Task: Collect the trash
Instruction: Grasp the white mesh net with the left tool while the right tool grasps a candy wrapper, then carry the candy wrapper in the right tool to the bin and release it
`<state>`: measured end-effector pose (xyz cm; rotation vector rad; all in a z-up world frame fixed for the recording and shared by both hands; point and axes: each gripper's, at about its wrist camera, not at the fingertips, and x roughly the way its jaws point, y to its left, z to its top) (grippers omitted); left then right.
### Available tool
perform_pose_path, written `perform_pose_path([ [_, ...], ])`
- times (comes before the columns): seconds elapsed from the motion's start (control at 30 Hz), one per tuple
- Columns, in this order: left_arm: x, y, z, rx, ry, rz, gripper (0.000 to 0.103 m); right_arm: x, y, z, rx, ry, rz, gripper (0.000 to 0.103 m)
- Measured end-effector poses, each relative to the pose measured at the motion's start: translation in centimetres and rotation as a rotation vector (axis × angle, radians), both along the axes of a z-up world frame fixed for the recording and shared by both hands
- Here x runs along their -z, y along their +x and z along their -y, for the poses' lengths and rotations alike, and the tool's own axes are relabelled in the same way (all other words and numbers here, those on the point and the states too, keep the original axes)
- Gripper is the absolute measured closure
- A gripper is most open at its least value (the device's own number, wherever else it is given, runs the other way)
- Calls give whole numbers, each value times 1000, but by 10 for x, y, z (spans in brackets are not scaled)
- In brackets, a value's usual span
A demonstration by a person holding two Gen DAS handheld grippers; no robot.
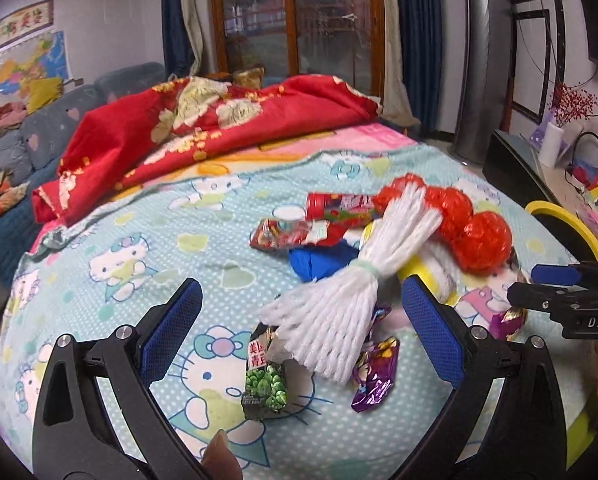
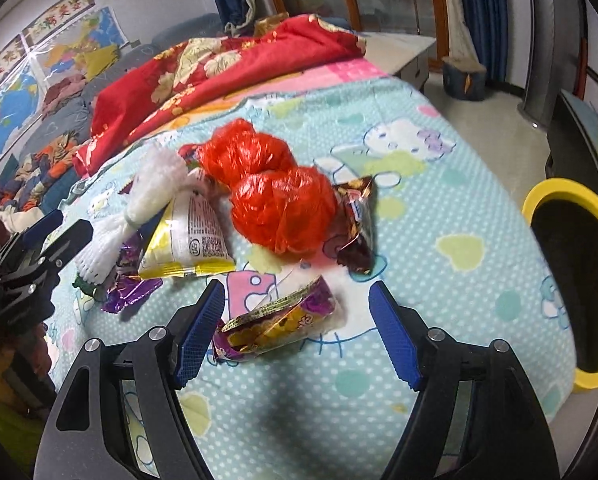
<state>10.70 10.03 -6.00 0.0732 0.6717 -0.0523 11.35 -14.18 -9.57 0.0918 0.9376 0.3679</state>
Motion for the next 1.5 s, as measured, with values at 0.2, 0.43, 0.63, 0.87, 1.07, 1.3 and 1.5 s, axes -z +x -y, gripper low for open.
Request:
perform_pose_path([
  [0.2,9,2,-1,18,-25,-39,37,11,-1,-4,-8,-3,-10,41],
  [0.43,13,3,7,60,-22,-76,71,12,-4,-2,-41,33,-3,62],
  [0.63,9,0,11,81,-29,-85,92,6,-9,-2,-76,65,6,70],
  [0.87,-14,-8,13,102,-86,-29,98,-10,-17,1,-98,103,59,70],
  [1.07,-32,-15,21,116,-130,12,98,-24,-23,5,-101,100,121,71],
  [1.3,-46,-20,29,109,-166,55,98,-38,-25,15,-78,93,186,71],
  [1.5,-52,-24,43,127,-183,70,98,-48,-24,24,-58,88,228,71],
])
